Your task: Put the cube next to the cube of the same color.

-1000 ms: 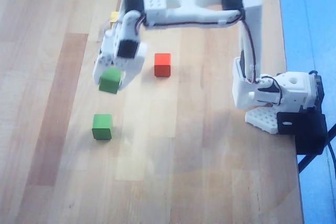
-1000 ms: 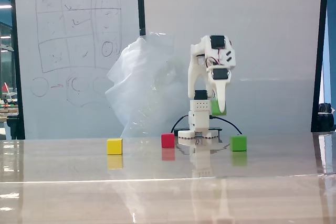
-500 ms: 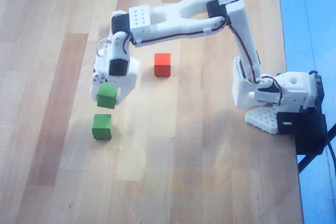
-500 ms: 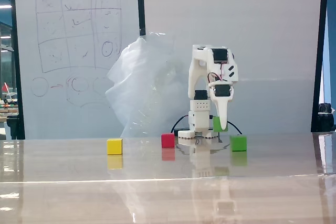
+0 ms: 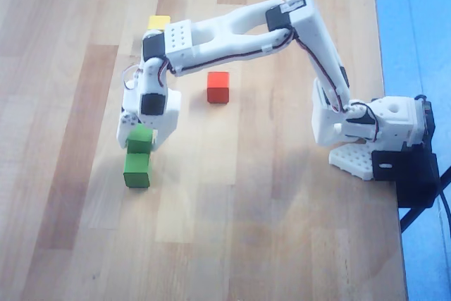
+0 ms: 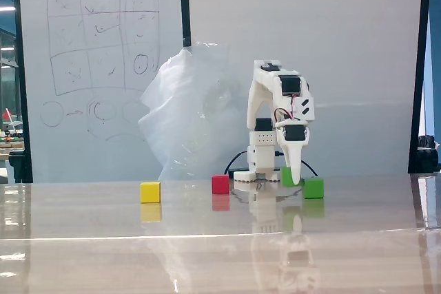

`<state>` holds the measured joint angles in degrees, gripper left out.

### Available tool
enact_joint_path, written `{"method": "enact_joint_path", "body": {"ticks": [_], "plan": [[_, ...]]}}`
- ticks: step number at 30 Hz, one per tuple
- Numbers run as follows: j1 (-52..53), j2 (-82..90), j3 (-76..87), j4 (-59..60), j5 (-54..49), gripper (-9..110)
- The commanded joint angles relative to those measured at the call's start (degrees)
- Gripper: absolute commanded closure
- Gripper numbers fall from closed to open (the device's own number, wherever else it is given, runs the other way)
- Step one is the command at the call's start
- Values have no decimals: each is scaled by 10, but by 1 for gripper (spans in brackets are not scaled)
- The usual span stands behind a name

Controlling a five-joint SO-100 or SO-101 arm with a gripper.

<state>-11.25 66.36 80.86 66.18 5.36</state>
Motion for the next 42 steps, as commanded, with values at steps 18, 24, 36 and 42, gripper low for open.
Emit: {"method": "enact_joint_path", "body": {"ticks": [18,24,36,42], "plan": [[-4,-14,-62,-10,-11,70],[5,62,-67,-4,-16,66],[62,475,49,216,-120,76],[160,768,388,163,-172,104]]}}
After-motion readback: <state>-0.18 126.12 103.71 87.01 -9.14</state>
